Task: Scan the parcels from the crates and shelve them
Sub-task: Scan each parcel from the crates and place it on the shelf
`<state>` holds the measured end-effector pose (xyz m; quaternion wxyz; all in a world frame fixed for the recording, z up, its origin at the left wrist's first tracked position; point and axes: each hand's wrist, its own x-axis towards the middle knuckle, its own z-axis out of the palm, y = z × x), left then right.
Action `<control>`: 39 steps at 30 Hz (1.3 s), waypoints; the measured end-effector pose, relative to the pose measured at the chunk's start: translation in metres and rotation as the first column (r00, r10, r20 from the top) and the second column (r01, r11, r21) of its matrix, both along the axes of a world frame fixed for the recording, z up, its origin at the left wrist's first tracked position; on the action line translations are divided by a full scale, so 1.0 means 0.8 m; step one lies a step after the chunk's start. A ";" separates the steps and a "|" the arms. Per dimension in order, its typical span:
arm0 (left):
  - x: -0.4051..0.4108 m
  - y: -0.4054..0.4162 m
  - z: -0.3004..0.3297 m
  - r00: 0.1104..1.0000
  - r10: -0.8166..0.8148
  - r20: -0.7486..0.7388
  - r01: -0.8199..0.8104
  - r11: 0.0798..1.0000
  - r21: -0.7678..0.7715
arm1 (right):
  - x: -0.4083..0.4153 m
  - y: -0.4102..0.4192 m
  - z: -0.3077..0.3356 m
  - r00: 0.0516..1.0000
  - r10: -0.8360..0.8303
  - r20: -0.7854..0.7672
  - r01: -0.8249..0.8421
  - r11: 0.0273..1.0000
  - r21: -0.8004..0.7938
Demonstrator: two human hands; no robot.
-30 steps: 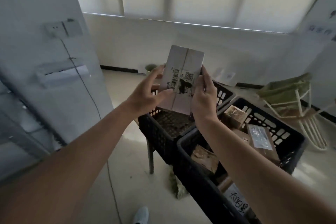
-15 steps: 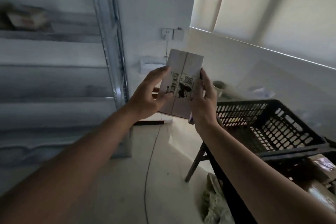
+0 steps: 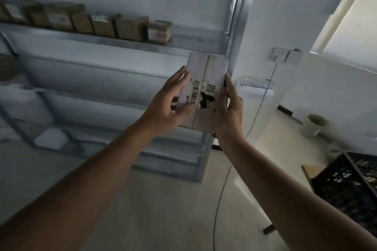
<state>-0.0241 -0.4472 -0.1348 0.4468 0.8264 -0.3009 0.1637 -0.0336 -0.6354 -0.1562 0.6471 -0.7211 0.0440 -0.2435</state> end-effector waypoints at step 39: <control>0.259 0.709 -0.054 0.768 0.609 -0.197 -0.639 0.749 -0.175 | 0.421 0.773 -0.045 0.793 0.600 -0.101 -0.609 0.785 -0.116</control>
